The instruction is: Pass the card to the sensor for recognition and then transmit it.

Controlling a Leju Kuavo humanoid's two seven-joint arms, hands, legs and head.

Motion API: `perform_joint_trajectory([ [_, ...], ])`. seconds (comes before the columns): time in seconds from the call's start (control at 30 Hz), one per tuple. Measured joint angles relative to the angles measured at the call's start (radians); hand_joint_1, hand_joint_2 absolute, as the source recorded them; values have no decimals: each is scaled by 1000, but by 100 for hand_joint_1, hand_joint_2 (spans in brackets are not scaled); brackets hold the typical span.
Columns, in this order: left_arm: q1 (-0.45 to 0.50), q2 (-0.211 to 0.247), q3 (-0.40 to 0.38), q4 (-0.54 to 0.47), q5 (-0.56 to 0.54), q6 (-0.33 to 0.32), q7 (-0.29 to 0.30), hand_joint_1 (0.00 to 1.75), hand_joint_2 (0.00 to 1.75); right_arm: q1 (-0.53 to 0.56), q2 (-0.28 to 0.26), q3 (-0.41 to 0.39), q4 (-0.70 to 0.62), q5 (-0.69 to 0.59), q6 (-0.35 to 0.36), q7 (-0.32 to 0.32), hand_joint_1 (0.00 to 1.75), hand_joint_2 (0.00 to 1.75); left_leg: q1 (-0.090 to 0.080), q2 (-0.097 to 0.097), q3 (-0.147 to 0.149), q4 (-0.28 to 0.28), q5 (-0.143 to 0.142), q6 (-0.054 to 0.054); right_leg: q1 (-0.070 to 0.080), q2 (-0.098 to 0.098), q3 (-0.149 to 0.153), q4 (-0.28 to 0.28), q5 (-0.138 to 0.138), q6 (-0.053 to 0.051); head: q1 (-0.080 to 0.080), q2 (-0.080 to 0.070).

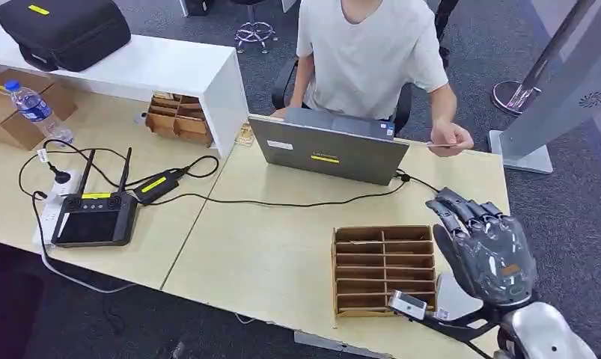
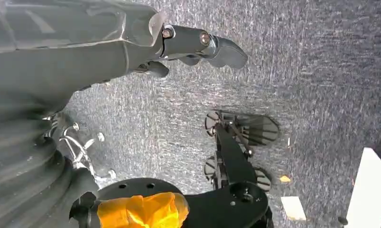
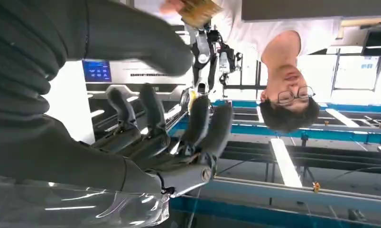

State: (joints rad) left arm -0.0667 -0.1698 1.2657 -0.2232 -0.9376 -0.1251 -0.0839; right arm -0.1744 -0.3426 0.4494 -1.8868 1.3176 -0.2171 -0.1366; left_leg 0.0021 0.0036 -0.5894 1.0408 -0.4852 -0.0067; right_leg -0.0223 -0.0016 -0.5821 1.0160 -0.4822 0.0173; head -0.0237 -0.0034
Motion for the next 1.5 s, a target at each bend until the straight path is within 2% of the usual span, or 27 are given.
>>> perform_joint_trajectory([
  [0.77,0,0,5,0,-7,6,30,0,175,40,-16,22,24,0,5,-18,0,175,0,0,0,0,0,0,0,0,0,0,0,0,0,0],
  [1.0,-1,0,5,0,-18,-1,30,0,175,38,-13,79,55,0,7,-23,0,175,0,0,0,0,0,0,0,0,0,0,0,0,0,0],
  [1.5,-1,-1,5,0,-26,-4,30,0,175,32,43,171,101,-24,5,-21,0,175,0,0,0,0,0,0,0,0,0,0,0,0,0,0],
])
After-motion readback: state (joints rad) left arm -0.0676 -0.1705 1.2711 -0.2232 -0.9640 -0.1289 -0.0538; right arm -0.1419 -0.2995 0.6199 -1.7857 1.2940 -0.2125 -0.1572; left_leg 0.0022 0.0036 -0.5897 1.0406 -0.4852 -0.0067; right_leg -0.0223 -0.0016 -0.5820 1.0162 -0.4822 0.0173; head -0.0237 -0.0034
